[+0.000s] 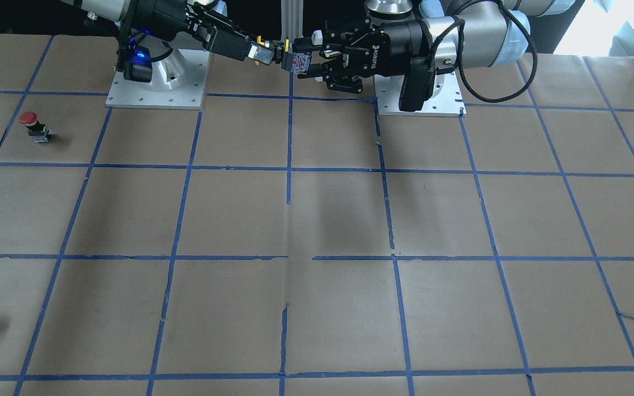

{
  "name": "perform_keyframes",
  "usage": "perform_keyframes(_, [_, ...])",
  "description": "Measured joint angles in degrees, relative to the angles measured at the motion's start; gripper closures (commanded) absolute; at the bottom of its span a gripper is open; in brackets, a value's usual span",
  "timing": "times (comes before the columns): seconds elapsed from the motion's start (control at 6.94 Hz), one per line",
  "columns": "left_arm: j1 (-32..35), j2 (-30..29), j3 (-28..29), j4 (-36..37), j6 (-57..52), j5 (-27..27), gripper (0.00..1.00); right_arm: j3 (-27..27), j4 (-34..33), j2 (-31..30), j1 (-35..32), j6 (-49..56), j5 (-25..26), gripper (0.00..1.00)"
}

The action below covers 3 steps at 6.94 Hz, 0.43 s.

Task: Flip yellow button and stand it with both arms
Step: 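Close the right gripper around the yellow cap of the button, then open the left gripper and pull it back while the right gripper carries the button away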

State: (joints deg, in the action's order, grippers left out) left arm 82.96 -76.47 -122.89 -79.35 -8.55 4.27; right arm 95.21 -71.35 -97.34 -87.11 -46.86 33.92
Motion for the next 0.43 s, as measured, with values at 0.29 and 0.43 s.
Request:
perform_keyframes(0.29, [0.01, 0.02, 0.19, -0.06, 0.44, 0.21, 0.00, -0.26, -0.12, 0.11, 0.42, -0.06, 0.30, 0.78])
perform_keyframes(0.43, [0.01, 0.21, 0.43, -0.05, 0.81, 0.76, 0.00, -0.69, -0.28, 0.15, 0.77, -0.05, 1.30, 0.78])
